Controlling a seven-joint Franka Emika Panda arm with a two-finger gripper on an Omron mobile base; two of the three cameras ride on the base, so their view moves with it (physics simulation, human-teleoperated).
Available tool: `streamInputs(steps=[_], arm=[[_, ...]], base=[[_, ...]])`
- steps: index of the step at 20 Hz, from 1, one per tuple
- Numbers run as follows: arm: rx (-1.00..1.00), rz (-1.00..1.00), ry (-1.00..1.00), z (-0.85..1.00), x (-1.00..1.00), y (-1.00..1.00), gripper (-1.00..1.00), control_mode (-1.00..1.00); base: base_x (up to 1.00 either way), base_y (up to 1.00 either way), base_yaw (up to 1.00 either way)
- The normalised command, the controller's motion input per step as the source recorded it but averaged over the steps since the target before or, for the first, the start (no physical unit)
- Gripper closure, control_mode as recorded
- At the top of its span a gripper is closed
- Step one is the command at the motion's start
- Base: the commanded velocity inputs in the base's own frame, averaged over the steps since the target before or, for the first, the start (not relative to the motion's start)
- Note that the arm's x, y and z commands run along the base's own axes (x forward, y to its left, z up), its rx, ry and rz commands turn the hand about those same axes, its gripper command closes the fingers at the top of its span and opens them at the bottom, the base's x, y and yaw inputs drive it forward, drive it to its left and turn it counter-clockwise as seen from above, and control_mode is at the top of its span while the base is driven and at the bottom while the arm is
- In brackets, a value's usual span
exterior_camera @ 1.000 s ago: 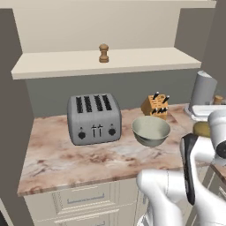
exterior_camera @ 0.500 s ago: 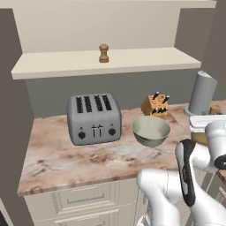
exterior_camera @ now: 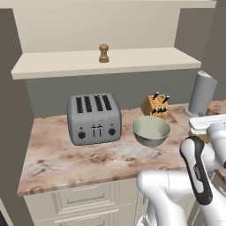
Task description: Retrieve the bottle and the shaker from the cabinet and place them next to the mixing bowl on the counter. Then add garlic from the fridge to the mixing bowl.
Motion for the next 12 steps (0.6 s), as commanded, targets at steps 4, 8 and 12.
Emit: streamInputs(steps=[4,8,12], arm=[[-0.01,0.16,0.0,-0.01,0.2,-0.19,1.0,-1.0],[-0.01,0.26,0.02,-0.03,0.17,-0.03,1.0,-1.0],[0.0,0.29,0.15,-0.1,0.08,0.0,1.0,-1.0]], base=[[0.0,0.0,0.0],[0.0,0.0,0.0],[0.0,0.0,0.0]])
